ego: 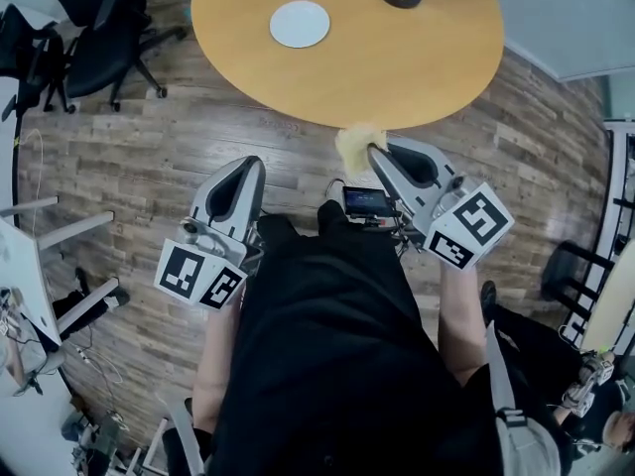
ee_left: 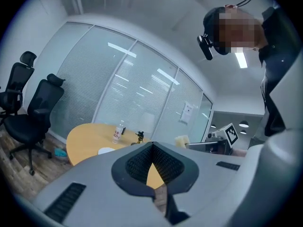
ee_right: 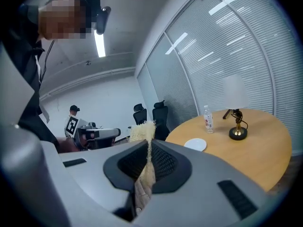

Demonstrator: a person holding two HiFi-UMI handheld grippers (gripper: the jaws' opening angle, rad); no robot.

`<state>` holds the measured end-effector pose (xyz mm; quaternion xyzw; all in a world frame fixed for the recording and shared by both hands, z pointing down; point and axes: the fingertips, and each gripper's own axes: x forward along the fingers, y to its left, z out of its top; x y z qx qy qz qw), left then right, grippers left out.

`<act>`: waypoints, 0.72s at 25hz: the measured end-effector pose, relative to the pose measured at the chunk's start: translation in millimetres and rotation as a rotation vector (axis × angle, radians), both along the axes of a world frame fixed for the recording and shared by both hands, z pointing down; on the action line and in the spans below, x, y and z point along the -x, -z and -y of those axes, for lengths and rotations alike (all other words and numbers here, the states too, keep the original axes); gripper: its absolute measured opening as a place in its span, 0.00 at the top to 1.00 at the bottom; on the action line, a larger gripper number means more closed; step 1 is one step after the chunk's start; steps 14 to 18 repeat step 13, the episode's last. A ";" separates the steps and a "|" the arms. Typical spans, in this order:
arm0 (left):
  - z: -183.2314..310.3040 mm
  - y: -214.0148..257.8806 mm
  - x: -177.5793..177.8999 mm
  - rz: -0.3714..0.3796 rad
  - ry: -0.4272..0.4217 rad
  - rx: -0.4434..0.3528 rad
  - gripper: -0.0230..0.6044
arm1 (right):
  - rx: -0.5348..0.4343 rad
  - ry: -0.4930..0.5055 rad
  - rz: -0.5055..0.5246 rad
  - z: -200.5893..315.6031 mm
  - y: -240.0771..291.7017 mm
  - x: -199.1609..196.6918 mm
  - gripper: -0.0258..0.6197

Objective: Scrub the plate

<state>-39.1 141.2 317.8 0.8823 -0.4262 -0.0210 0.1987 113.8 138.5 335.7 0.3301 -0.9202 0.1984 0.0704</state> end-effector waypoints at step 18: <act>-4.4 -13.8 -36.3 0.040 -0.028 0.029 0.94 | 0.016 -0.004 -0.006 -6.6 -5.9 -29.9 0.92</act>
